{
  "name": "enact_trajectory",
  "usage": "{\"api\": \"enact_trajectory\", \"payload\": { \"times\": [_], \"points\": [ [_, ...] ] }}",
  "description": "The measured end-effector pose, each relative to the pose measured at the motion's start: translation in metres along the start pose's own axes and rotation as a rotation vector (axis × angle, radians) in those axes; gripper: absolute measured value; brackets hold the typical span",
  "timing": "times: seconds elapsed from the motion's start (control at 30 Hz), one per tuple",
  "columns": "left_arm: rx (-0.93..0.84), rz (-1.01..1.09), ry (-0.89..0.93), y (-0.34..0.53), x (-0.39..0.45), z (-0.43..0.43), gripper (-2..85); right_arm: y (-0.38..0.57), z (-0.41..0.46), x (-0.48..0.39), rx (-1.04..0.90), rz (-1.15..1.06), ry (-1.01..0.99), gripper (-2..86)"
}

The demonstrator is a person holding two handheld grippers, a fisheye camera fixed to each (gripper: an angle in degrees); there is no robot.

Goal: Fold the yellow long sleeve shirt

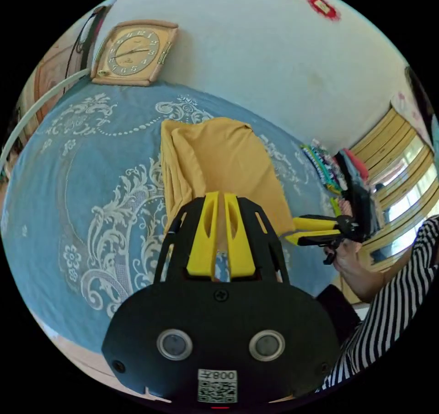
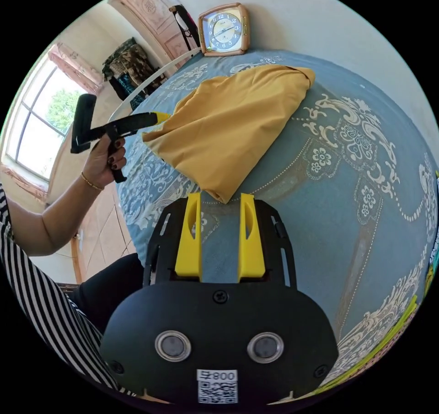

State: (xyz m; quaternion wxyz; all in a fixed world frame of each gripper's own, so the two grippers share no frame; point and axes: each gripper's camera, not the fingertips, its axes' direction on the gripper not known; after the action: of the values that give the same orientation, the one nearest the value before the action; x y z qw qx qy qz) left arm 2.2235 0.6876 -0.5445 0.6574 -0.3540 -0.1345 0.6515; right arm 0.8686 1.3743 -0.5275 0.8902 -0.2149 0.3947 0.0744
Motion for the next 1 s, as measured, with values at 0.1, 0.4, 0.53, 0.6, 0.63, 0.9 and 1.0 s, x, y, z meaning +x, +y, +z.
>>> {"api": "enact_trajectory", "payload": {
  "times": [0.1,0.4,0.53,0.6,0.63,0.9,1.0],
  "points": [
    [-0.05,0.039,-0.161,-0.003,0.017,0.025,0.6,0.006,0.005,-0.007,0.022,-0.012,0.068,10.3],
    [0.036,0.003,-0.182,0.02,0.051,0.056,0.3,0.026,0.01,-0.017,0.05,-0.071,0.134,3.8],
    [0.02,0.147,-0.152,0.015,0.097,0.091,0.3,0.034,0.012,-0.013,0.042,-0.069,0.127,3.1],
    [-0.055,0.212,-0.23,0.011,0.115,0.13,0.3,0.036,0.012,-0.012,0.04,-0.072,0.125,3.0],
    [-0.078,0.224,-0.268,0.012,0.117,0.14,0.3,0.038,0.012,-0.01,0.038,-0.072,0.123,2.9],
    [-0.141,0.104,-0.278,0.043,0.099,0.191,0.3,0.051,0.007,0.007,0.04,-0.05,0.086,2.7],
    [-0.134,0.064,-0.233,0.056,0.1,0.199,0.5,0.054,0.004,0.017,0.042,-0.03,0.055,2.6]
  ]
}}
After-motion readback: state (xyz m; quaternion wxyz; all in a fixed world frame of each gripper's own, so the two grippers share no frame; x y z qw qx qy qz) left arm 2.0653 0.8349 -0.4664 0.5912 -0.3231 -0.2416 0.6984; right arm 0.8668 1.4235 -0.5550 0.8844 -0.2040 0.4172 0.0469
